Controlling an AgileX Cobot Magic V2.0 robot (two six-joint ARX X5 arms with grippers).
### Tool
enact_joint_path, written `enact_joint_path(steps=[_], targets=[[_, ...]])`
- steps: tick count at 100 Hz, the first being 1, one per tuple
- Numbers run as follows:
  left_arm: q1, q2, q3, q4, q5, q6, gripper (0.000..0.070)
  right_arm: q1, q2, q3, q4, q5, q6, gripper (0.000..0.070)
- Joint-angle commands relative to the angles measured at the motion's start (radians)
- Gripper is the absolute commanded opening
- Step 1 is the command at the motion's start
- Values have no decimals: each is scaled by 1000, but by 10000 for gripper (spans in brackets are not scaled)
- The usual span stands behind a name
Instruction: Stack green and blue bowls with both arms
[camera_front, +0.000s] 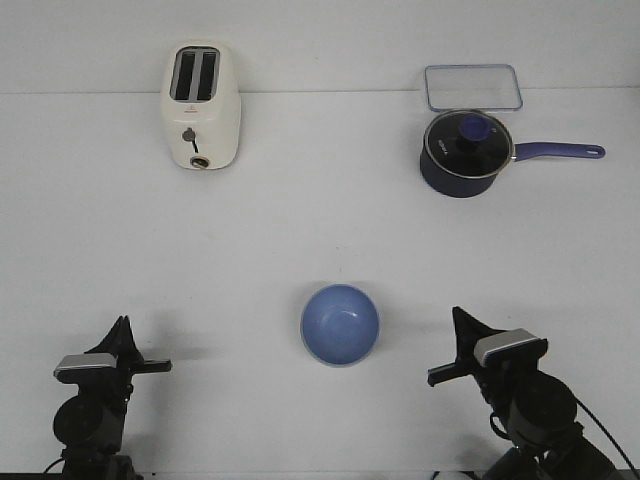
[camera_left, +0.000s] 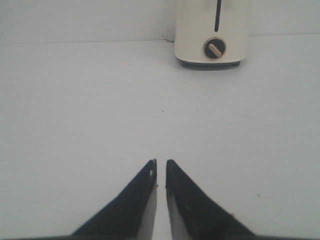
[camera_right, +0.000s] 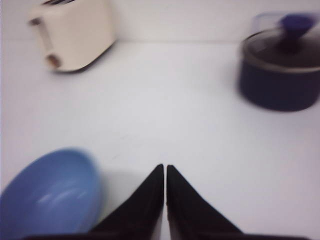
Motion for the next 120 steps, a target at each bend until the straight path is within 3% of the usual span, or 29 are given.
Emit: enact_joint_path(steps=[1, 11, 20, 31, 44, 120], targets=[[2, -2, -20, 11, 2, 5, 15, -126, -30, -60, 62, -52, -106, 10], [2, -2, -20, 11, 2, 5, 15, -333, -124, -204, 192, -165, -176, 10], [2, -2, -20, 11, 2, 5, 15, -475, -220, -323, 245, -252, -184, 10], [2, -2, -20, 11, 2, 5, 15, -558, -300, -429, 254, -284, -177, 10], [2, -2, -20, 11, 2, 5, 15, -575, -339, -504, 272, -283, -164, 10], [2, -1, -20, 11, 2, 5, 15, -573, -339, -502, 301, -280, -174, 10]])
